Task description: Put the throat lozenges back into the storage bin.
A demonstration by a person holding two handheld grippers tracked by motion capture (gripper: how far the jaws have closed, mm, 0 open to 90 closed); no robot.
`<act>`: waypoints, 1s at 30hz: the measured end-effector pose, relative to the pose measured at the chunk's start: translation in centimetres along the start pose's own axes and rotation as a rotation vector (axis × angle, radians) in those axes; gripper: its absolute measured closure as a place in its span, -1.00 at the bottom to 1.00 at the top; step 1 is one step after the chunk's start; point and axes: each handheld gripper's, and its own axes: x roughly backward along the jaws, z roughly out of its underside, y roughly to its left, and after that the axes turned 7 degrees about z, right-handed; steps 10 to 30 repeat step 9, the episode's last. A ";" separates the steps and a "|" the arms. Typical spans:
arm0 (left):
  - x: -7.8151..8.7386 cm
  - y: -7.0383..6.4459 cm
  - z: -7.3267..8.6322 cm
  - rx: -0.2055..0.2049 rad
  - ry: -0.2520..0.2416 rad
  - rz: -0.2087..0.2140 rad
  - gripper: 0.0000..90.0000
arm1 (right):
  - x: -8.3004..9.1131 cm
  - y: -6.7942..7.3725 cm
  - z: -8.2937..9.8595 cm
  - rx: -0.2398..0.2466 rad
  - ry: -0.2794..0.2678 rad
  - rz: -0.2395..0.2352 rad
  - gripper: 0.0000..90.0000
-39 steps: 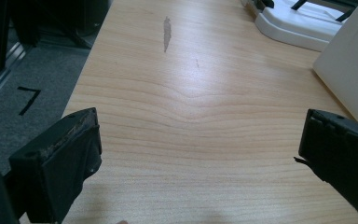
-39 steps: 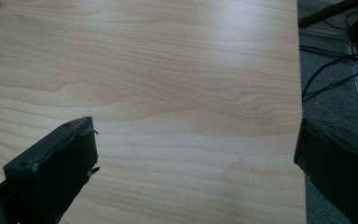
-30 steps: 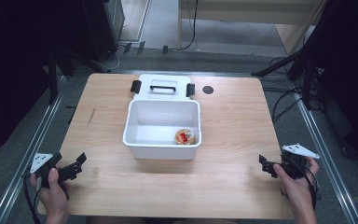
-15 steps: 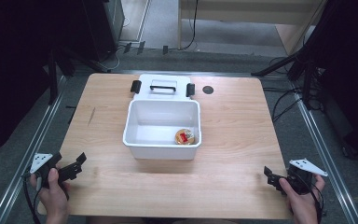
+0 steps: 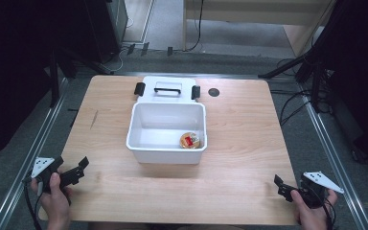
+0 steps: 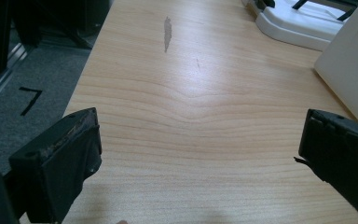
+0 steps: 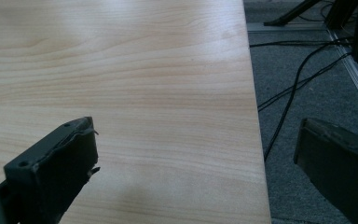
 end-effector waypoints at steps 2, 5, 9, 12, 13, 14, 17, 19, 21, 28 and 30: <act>0.0 0.0 0.0 -0.003 0.002 0.000 -1.00 | 0.0 -0.1 0.0 -0.015 0.011 0.007 -1.00; 0.0 0.0 0.0 0.002 0.001 0.001 -1.00 | -0.3 -0.2 -0.1 -0.021 0.034 0.007 -1.00; 0.0 0.0 0.0 0.002 0.000 0.000 -1.00 | -0.3 -0.2 -0.1 -0.028 0.035 0.003 -1.00; 0.0 0.0 0.0 0.002 0.000 0.000 -1.00 | -0.3 -0.2 -0.1 -0.028 0.035 0.003 -1.00; 0.0 0.0 0.0 0.002 0.000 0.000 -1.00 | -0.3 -0.2 -0.1 -0.028 0.035 0.003 -1.00; 0.0 0.0 0.0 0.002 0.000 0.000 -1.00 | -0.3 -0.2 -0.1 -0.028 0.035 0.003 -1.00; 0.0 0.0 0.0 0.002 0.000 0.000 -1.00 | -0.3 -0.2 -0.1 -0.028 0.035 0.003 -1.00; 0.0 0.0 0.0 0.002 0.000 0.000 -1.00 | -0.3 -0.2 -0.1 -0.028 0.035 0.003 -1.00; 0.0 0.0 0.0 0.002 0.000 0.000 -1.00 | -0.3 -0.2 -0.1 -0.028 0.035 0.003 -1.00; 0.0 0.0 0.0 0.002 0.000 0.000 -1.00 | -0.3 -0.2 -0.1 -0.028 0.035 0.003 -1.00; 0.0 0.0 0.0 0.002 0.000 0.000 -1.00 | -0.3 -0.2 -0.1 -0.028 0.035 0.003 -1.00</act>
